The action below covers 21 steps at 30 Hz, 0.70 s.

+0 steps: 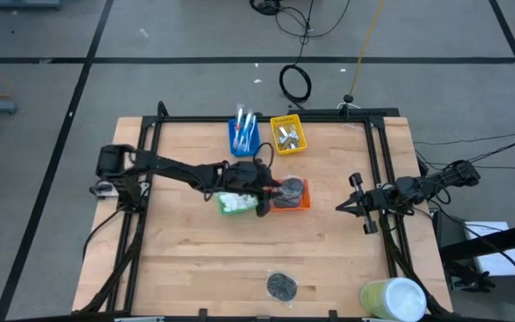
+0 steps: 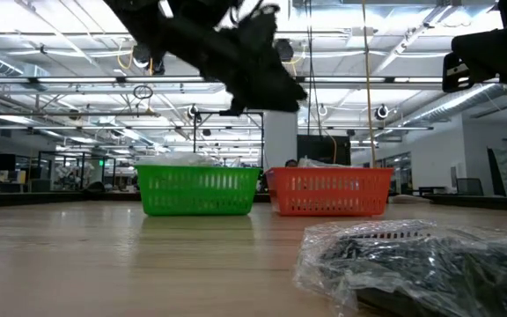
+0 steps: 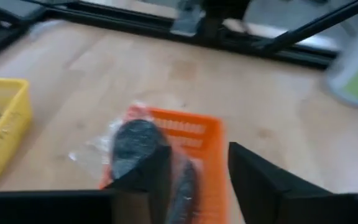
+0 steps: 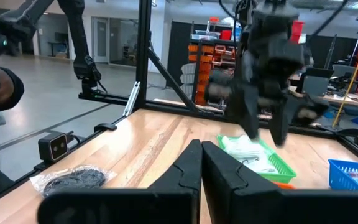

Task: Pick & Place Travel size toiletries
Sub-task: Put the hairbrush into the orange bin

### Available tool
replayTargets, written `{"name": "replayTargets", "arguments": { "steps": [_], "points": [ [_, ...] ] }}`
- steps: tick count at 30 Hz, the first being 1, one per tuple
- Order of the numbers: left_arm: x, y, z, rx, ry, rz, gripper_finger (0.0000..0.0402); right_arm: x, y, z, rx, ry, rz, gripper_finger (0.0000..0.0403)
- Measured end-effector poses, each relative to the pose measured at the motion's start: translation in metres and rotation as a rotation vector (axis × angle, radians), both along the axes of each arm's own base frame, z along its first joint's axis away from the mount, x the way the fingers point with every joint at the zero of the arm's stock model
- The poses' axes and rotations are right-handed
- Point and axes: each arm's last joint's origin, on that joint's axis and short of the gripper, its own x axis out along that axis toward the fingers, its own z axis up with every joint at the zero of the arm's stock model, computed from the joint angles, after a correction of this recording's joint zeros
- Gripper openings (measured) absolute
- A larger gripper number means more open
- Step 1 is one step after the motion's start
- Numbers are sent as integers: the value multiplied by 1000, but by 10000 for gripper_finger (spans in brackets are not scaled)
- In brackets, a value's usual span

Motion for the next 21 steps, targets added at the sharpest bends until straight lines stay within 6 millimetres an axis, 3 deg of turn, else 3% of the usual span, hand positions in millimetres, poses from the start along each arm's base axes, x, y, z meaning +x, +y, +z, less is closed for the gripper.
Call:
{"name": "replayTargets", "arguments": {
  "steps": [6, 12, 16, 21],
  "points": [
    [-34, -7, 53, -172, -5, -62, 212, 0, 0, 0, 0, 0, 0, 0],
    [-80, -29, 100, -68, -60, -129, 237, -1, 0, 6, 24, -61, 0, 0],
    [-110, -53, 97, 7, -102, -143, 239, -4, 0, 21, 236, -160, 73, 0],
    [-148, -70, 65, -8, -161, -101, 239, -7, -1, 30, 321, -247, 98, 0]
  ]
}}
